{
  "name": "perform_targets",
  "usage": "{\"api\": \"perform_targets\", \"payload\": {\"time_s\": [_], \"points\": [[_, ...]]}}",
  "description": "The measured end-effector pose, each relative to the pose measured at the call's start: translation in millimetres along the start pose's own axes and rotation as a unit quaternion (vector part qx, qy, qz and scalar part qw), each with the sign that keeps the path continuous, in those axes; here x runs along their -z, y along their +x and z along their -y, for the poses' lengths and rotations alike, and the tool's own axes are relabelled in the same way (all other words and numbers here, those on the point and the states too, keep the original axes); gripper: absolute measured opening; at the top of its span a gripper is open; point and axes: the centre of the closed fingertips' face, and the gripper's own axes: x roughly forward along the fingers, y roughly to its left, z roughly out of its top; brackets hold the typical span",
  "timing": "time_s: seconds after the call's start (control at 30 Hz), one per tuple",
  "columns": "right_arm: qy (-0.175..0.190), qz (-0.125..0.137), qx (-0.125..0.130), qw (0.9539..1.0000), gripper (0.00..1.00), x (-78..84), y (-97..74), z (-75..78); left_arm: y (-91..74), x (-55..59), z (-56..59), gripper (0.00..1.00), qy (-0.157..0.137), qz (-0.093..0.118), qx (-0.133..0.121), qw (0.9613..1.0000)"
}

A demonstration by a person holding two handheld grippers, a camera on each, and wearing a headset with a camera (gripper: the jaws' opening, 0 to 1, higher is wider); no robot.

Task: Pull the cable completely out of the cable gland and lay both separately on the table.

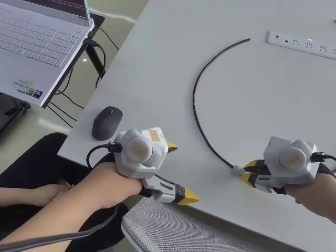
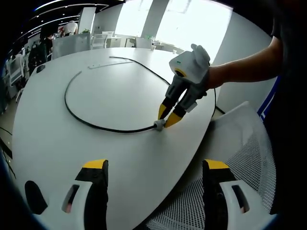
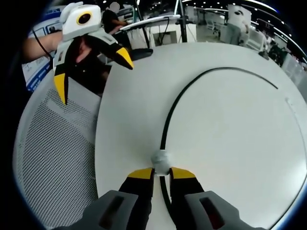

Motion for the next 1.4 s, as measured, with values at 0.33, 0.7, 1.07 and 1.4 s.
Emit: {"api": "perform_targets", "payload": {"time_s": [0.33, 0.7, 1.07, 1.4], "points": [[0.013, 0.003, -0.006, 0.9999, 0.07, -2.0, -6.4, -2.0, 4.3, -4.7, 2.4, 0.81, 0.003, 0.001, 0.003, 1.0], [0.017, 0.022, -0.013, 0.9995, 0.06, -7.8, -28.9, -9.6, 13.6, -20.8, 14.9, 0.8, 0.011, 0.008, 0.011, 0.9999], [0.004, 0.039, -0.02, 0.999, 0.06, -10.4, -59.7, -21.4, 23.6, -44.9, 32.9, 0.79, 0.029, 0.023, 0.018, 0.9991], [-0.017, 0.045, -0.025, 0.9985, 0.06, -6.6, -85.2, -32.8, 36.1, -65.5, 57.1, 0.77, 0.046, 0.035, 0.031, 0.9978]]}}
